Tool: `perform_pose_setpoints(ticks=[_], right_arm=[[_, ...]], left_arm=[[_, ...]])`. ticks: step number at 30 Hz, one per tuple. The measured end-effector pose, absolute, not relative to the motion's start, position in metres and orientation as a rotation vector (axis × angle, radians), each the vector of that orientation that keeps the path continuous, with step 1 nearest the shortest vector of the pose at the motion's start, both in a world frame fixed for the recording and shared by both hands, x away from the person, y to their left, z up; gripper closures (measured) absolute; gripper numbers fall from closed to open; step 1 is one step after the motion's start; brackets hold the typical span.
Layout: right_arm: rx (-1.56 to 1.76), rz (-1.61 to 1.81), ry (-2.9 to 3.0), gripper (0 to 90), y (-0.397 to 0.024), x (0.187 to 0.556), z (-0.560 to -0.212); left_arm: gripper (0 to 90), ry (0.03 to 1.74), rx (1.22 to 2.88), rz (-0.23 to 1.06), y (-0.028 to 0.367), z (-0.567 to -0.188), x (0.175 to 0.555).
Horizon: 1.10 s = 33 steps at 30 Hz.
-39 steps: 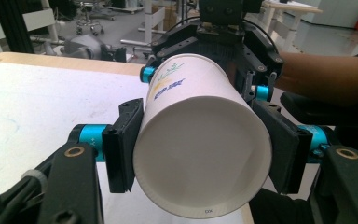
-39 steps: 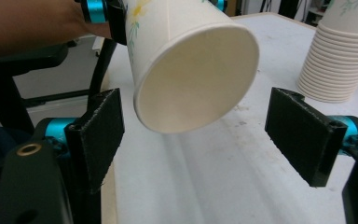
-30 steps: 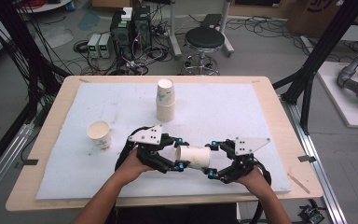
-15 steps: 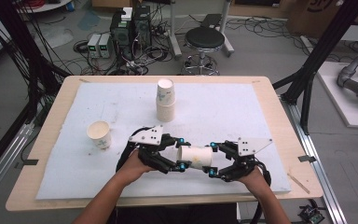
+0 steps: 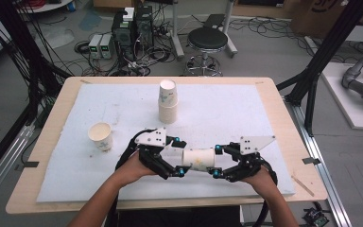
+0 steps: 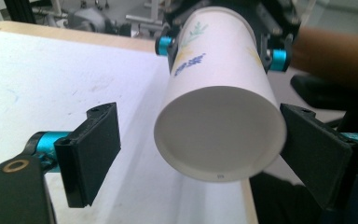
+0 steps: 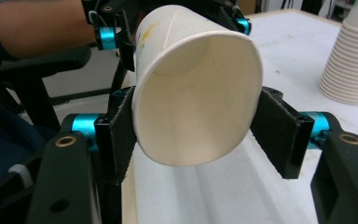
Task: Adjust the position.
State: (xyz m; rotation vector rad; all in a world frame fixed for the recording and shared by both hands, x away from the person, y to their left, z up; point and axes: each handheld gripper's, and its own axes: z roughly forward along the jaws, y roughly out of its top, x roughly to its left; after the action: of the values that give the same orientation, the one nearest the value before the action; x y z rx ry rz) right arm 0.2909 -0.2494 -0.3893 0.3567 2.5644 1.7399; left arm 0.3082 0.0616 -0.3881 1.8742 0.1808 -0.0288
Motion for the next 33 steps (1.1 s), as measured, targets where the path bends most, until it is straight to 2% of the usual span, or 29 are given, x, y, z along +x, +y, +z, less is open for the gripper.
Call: perform_pose_setpoints(ticks=[8,15,33], right_arm=[[0.365,1.477,2.690,34.8,-0.235,0.297,-0.376],[0.318,1.255,2.787,34.9,-0.216,0.302,-0.370],[0.215,0.959,2.885,34.6,-0.189,0.309,-0.357]], left_arm=[[15.1,0.138,2.057,0.042,0.056,-0.379,0.309],[15.3,0.145,2.124,0.065,0.052,-0.380,0.311],[17.4,0.092,2.259,0.101,0.040,-0.386,0.310]])
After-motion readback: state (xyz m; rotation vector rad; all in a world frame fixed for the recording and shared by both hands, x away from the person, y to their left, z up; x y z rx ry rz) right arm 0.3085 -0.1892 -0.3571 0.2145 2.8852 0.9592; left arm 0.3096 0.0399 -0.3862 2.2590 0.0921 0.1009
